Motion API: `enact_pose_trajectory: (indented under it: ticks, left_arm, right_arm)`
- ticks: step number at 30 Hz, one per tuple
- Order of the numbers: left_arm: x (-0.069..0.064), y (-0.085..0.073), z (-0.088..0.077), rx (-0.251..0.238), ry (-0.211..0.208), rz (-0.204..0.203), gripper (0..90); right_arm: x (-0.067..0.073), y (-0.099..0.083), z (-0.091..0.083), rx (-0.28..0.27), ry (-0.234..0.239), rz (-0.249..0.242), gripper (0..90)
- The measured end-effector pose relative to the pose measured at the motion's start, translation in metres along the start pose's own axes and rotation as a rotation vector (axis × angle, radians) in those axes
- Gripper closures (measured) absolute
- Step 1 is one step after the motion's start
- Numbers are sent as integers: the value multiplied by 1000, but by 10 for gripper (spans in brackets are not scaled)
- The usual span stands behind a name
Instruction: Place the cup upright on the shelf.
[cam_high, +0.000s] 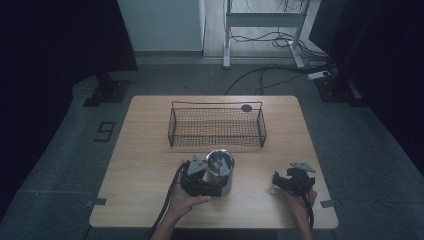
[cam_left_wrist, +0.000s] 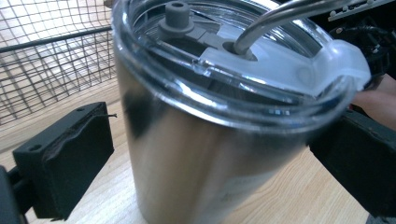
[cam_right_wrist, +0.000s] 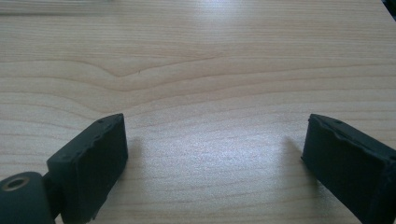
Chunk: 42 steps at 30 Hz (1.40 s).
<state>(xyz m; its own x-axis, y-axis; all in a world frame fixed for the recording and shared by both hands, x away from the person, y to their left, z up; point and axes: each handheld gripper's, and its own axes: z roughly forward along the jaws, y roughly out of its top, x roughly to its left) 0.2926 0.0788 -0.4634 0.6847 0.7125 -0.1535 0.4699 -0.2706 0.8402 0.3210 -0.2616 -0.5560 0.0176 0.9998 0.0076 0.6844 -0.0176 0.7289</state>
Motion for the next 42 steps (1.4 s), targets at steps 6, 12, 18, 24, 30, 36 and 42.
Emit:
enact_pose_trajectory:
  ticks: [6,12,18,24,30,36,42]
  left_arm:
    - [-2,1,7,-17,9,3,0]
    - [-5,2,13,-37,25,19,0]
    - [-6,3,24,-19,50,43,0]
    - [-6,1,33,-7,66,76,16]
    - [-5,0,33,-12,53,88,27]
    - [-5,-1,32,-20,56,93,33]
    - [-7,-2,33,-49,85,67,34]
  right_arm:
    - [0,0,0,0,0,0,65]
    - [0,0,0,0,0,0,65]
    - [0,0,0,0,0,0,65]
    - [0,0,0,0,0,0,65]
    - [0,0,0,-1,-1,-1,66]
    - [1,0,-1,-1,-3,5,72]
    - [1,0,-1,1,-3,4,72]
